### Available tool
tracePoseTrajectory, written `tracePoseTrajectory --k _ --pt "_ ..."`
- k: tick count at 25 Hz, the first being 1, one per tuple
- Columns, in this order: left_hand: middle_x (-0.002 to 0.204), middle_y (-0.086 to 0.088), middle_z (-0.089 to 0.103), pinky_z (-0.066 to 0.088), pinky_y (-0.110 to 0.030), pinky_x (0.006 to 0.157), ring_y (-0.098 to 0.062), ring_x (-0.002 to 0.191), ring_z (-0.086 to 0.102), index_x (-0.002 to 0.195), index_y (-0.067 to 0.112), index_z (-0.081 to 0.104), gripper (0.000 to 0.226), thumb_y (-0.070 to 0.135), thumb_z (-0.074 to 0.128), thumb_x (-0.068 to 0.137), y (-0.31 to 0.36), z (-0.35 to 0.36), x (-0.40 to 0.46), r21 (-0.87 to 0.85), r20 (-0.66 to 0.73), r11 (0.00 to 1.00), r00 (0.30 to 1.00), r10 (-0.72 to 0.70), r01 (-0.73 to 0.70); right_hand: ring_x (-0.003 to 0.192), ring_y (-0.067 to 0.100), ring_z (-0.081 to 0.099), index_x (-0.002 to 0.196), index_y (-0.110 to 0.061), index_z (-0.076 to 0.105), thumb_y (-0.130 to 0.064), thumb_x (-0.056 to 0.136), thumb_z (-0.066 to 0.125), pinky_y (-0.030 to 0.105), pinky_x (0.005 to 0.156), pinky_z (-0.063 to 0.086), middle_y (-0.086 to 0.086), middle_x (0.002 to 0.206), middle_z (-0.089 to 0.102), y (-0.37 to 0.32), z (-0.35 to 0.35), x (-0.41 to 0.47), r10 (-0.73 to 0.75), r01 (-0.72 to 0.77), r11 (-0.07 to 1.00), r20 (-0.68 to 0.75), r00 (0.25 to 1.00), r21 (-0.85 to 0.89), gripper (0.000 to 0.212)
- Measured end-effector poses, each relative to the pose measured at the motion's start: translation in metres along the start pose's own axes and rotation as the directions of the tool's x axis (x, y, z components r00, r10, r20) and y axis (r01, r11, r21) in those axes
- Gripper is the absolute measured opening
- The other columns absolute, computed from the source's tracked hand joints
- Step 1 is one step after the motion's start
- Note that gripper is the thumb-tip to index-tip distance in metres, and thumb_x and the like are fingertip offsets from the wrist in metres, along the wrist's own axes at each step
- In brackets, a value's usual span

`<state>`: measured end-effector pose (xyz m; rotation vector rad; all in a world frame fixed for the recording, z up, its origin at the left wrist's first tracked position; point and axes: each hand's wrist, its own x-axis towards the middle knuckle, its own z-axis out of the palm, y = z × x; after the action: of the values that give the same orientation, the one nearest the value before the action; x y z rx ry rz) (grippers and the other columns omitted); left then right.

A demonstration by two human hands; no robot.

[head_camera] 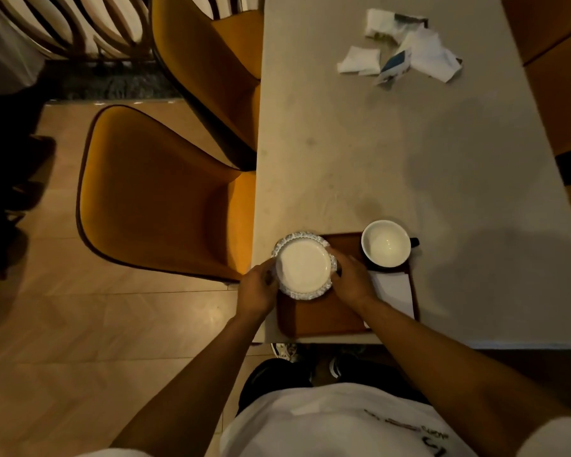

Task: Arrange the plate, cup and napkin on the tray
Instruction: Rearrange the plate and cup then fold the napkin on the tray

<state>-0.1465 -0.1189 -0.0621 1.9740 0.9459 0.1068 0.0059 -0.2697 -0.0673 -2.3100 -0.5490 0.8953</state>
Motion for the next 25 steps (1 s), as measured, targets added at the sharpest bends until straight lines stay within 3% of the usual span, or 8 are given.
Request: tracePoseTrajectory --k 4,10,19,25 --pt "0.112 -0.013 0.072 0.055 -0.036 0.079 -0.027 0.095 0.068 0.128 0.015 0.061 0.040 0.006 0.061 0.088 -0.001 0.003 -0.009 -0.021 0.004 0.997 0.997 -0.077 0.077 0.132 0.026 0.050 0.143 -0.027 0.047 -0.005 0.091 0.053 0.044 0.110 0.043 0.006 0.145 0.053 0.007 0.003 -0.009 -0.020 0.020 0.999 0.009 1.000 0.047 0.057" --pt "0.100 -0.009 0.074 0.054 -0.034 0.068 -0.017 0.077 0.064 0.125 0.018 0.062 0.038 0.011 0.063 0.088 -0.005 0.009 -0.032 -0.014 -0.017 0.993 0.993 -0.115 0.115 0.126 0.027 0.054 0.142 -0.025 0.046 -0.002 0.090 0.056 0.042 0.105 0.047 0.007 0.141 0.057 0.017 0.005 -0.026 0.003 -0.004 0.999 0.042 0.999 0.042 0.058" --pt "0.103 -0.006 0.074 0.046 -0.022 0.064 -0.009 0.079 0.061 0.125 0.019 0.060 0.035 0.015 0.063 0.090 -0.011 0.013 -0.058 -0.017 -0.020 0.995 0.994 -0.103 0.103 0.103 0.027 0.063 0.141 -0.027 0.046 -0.003 0.087 0.062 0.031 0.078 0.050 0.011 0.117 0.067 0.026 0.004 -0.045 0.011 -0.007 0.999 0.110 0.994 -0.034 0.061" --pt "0.110 -0.007 0.072 0.051 -0.027 0.076 -0.023 0.096 0.066 0.124 0.017 0.062 0.036 0.011 0.063 0.088 -0.015 0.017 -0.069 -0.062 -0.034 0.990 0.991 -0.130 0.128 0.100 0.024 0.064 0.139 -0.027 0.046 -0.008 0.088 0.065 0.027 0.074 0.046 0.009 0.114 0.068 0.029 0.006 -0.056 0.024 -0.019 0.999 0.117 0.993 -0.048 0.058"
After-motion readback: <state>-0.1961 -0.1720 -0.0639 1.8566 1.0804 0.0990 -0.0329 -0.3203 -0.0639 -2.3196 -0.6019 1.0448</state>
